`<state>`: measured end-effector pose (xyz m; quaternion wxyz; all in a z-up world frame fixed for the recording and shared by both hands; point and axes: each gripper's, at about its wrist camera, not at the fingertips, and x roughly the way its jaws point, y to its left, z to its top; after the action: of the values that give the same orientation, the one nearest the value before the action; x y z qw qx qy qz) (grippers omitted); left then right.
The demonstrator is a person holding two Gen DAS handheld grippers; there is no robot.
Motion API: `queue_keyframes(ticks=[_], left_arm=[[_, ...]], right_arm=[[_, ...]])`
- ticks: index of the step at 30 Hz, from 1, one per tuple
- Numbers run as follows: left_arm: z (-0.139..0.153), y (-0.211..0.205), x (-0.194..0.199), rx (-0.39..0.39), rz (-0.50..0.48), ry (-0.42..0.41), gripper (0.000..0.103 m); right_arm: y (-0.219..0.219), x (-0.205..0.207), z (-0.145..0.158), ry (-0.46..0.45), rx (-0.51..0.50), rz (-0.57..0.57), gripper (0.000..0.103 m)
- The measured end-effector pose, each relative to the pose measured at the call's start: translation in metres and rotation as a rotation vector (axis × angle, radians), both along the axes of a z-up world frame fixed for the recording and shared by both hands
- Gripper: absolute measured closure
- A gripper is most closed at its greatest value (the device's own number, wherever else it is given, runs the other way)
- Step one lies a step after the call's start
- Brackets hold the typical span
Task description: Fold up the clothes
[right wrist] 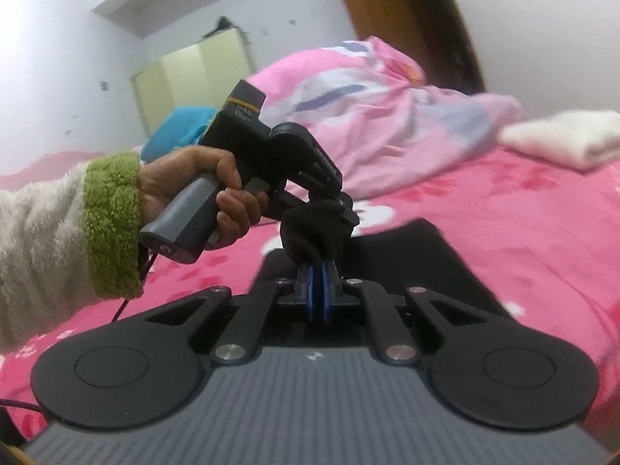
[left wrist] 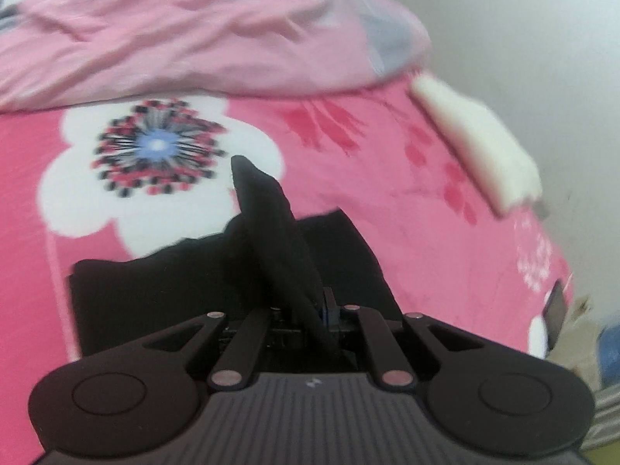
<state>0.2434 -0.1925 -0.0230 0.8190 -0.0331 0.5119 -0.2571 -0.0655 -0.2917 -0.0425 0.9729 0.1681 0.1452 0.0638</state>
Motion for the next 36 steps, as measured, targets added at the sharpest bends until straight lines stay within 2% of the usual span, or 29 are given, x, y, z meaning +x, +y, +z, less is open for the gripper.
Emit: queue_keyframes(ticks=[3, 5, 6, 8, 10, 11, 15, 20, 23, 27, 33, 36], left_arm=[[-0.016, -0.023, -0.002, 0.082, -0.046, -0.006, 0.096], [-0.024, -0.030, -0.002, 0.099, -0.067, -0.014, 0.092], [-0.026, -0.031, -0.001, 0.085, -0.076, -0.017, 0.087], [-0.027, -0.029, -0.001, 0.029, -0.086, -0.014, 0.057], [-0.024, -0.025, -0.002, -0.025, -0.082, -0.004, 0.040], [-0.021, -0.021, -0.004, -0.045, -0.072, -0.008, 0.035], [0.000, 0.005, -0.017, -0.131, -0.026, -0.031, 0.029], [0.032, 0.069, -0.054, -0.235, 0.004, -0.081, 0.024], [0.043, 0.109, -0.086, -0.209, 0.001, -0.114, 0.023], [0.036, 0.148, -0.131, -0.142, -0.005, -0.115, 0.023], [0.007, 0.165, -0.191, -0.092, -0.057, -0.142, 0.023], [-0.007, 0.163, -0.210, -0.086, -0.071, -0.157, 0.023]], right_arm=[[-0.013, 0.003, -0.011, 0.034, 0.026, -0.030, 0.100], [-0.019, 0.005, -0.018, 0.057, 0.043, -0.048, 0.100], [-0.022, 0.006, -0.021, 0.068, 0.051, -0.055, 0.100], [-0.029, 0.009, -0.028, 0.095, 0.080, -0.068, 0.100], [-0.036, 0.011, -0.034, 0.125, 0.118, -0.081, 0.100], [-0.041, 0.011, -0.038, 0.142, 0.148, -0.085, 0.100], [-0.059, 0.013, -0.050, 0.194, 0.277, -0.099, 0.100], [-0.083, 0.019, -0.062, 0.243, 0.445, -0.093, 0.100], [-0.096, 0.026, -0.069, 0.278, 0.547, -0.066, 0.097], [-0.111, 0.035, -0.076, 0.316, 0.666, -0.028, 0.097], [-0.119, 0.038, -0.082, 0.374, 0.804, -0.001, 0.093], [-0.123, 0.039, -0.082, 0.391, 0.858, -0.003, 0.088]])
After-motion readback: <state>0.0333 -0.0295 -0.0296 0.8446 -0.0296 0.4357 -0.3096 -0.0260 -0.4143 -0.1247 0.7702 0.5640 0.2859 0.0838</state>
